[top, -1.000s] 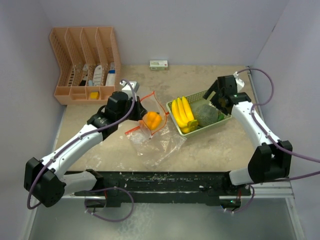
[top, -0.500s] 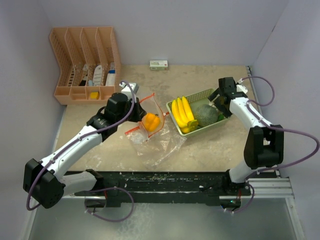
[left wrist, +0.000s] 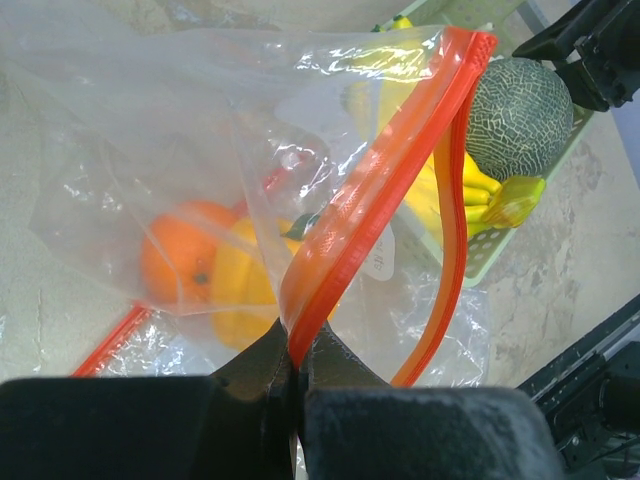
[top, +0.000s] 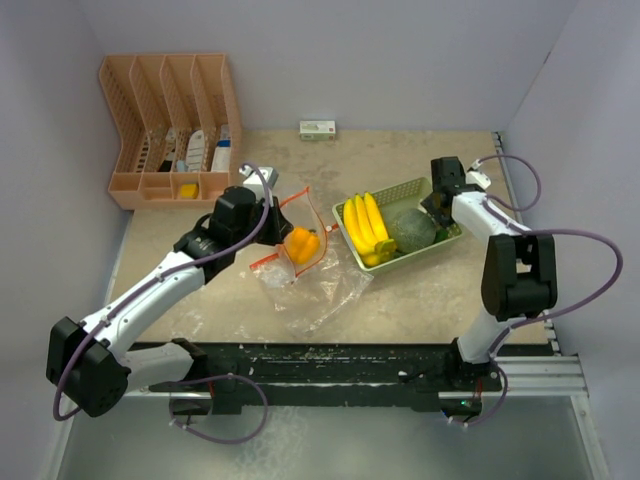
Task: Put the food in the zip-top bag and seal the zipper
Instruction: Pick up the fake fruit from the bin.
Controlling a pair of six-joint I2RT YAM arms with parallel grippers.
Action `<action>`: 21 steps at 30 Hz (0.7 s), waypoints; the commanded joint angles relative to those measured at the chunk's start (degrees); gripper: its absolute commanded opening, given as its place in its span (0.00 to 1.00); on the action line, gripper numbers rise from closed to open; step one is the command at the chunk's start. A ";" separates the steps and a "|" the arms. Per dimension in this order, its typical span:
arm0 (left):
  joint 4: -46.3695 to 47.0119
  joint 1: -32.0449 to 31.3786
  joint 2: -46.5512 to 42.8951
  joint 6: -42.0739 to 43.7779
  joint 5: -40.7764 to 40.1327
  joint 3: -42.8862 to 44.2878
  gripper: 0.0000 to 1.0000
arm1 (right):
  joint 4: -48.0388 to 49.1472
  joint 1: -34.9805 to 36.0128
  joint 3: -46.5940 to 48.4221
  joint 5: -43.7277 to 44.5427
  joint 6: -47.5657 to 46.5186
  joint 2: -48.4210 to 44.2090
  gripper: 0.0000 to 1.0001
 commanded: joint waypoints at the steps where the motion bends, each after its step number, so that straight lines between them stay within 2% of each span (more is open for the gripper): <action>1: 2.47 -0.01 -0.30 1.10 0.61 -0.57 0.00 | 1.65 -0.09 0.47 2.37 0.52 1.89 0.48; 8: 2.07 0.00 -0.64 0.94 0.47 -0.57 0.00 | 2.83 -0.09 0.06 2.66 -0.57 2.91 0.50; 10: 1.98 0.00 -0.60 0.94 0.46 -0.57 0.00 | 2.88 -0.09 0.04 2.59 -0.69 3.32 0.48; 13: 1.98 0.01 -0.60 0.90 0.47 -0.57 0.00 | 3.18 -0.09 -0.32 2.60 -0.85 3.02 0.10; 14: 1.94 0.04 -0.60 0.87 0.47 -0.56 0.00 | 3.35 -0.09 -0.44 2.55 -0.82 2.62 0.03; 16: 1.88 0.02 -0.55 0.85 0.47 -0.50 0.00 | 3.74 -0.09 -0.79 2.08 -1.18 1.49 0.00; 21: 1.51 0.01 -0.85 0.95 0.30 -0.29 0.00 | 4.69 -0.09 -0.40 0.32 -3.31 -3.21 0.00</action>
